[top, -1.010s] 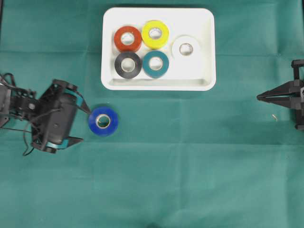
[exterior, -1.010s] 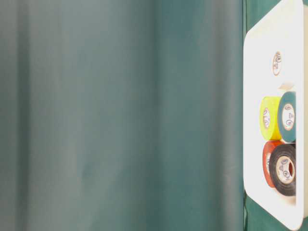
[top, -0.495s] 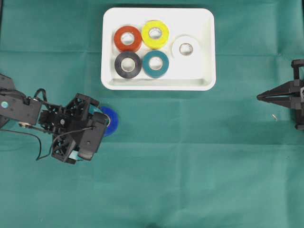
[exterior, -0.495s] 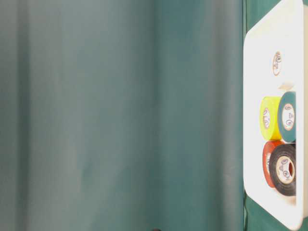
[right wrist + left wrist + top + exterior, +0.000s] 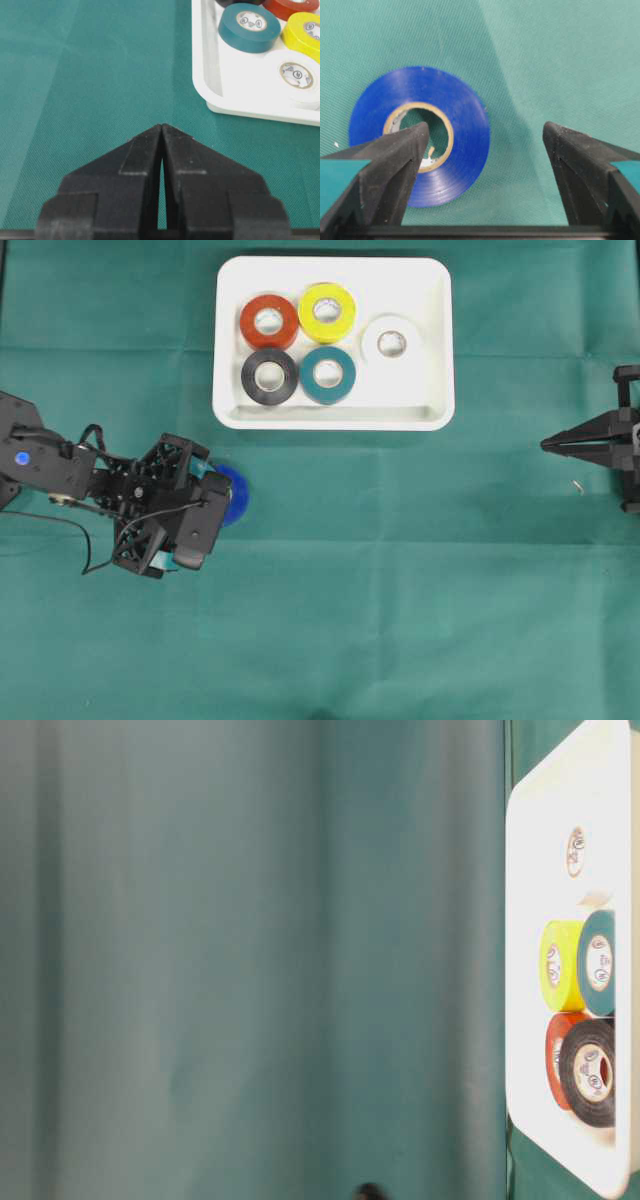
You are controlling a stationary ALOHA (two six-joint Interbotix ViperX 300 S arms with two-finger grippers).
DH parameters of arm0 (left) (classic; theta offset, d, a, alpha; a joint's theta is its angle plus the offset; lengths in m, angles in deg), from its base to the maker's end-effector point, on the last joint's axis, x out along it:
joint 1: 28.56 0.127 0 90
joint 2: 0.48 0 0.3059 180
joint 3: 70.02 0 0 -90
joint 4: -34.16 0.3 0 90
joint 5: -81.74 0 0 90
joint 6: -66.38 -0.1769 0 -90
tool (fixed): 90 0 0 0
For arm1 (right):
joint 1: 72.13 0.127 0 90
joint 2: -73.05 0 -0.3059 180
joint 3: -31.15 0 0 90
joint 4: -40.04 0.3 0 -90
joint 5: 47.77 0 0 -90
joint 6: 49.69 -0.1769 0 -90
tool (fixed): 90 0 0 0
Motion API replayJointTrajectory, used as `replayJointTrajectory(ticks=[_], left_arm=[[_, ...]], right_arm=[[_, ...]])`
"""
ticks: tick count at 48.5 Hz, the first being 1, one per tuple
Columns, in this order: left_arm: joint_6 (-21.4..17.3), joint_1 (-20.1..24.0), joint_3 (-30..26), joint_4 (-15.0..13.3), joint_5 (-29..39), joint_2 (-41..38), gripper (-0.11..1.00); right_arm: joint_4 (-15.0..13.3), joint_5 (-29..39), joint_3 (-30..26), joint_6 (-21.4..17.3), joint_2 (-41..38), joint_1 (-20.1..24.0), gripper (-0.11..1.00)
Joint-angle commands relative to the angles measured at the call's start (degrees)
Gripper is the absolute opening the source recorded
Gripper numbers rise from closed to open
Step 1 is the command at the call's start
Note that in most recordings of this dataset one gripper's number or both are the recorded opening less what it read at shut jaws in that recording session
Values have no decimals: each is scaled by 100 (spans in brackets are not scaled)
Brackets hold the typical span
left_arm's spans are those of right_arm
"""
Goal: Put the tape into the white case with the left arm.
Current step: 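Move the left gripper over the blue tape roll, then lower the left gripper into the blue roll's core and grasp it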
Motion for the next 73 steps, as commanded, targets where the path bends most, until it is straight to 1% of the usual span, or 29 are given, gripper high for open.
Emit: replayJointTrajectory(ticks=[1, 15, 31, 34, 36, 38, 44, 47, 58, 62, 73], left_arm=[[0, 26, -123, 18, -26, -88, 97], [9, 35, -202, 18, -26, -369, 96], [18, 35, -211, 18, -26, -352, 95], [9, 44, -211, 18, -26, -343, 91], [9, 53, -211, 18, -26, -334, 85], [0, 70, -211, 18, -26, -334, 75], [0, 132, -211, 18, -26, -334, 41], [0, 149, -211, 18, -26, -334, 28], [0, 158, -246, 18, 0, -299, 27], [9, 158, -290, 18, 114, -220, 27], [9, 149, -510, 18, 896, 246, 27]], right_arm=[[0, -62, -62, 0, -44, 0, -9], [0, -70, -62, 0, -44, -9, -9], [0, -62, -62, 0, -44, -9, -9], [0, -62, -62, 0, -44, -9, -9], [0, -62, -62, 0, -44, -9, -9], [0, -62, -62, 0, -44, -9, -9], [0, -62, -62, 0, -44, -9, -9], [0, -62, -62, 0, -44, -9, -9], [0, -62, -62, 0, -44, -9, -9], [0, -70, -62, 0, -44, -9, -9], [0, -62, -62, 0, -44, -9, -9]])
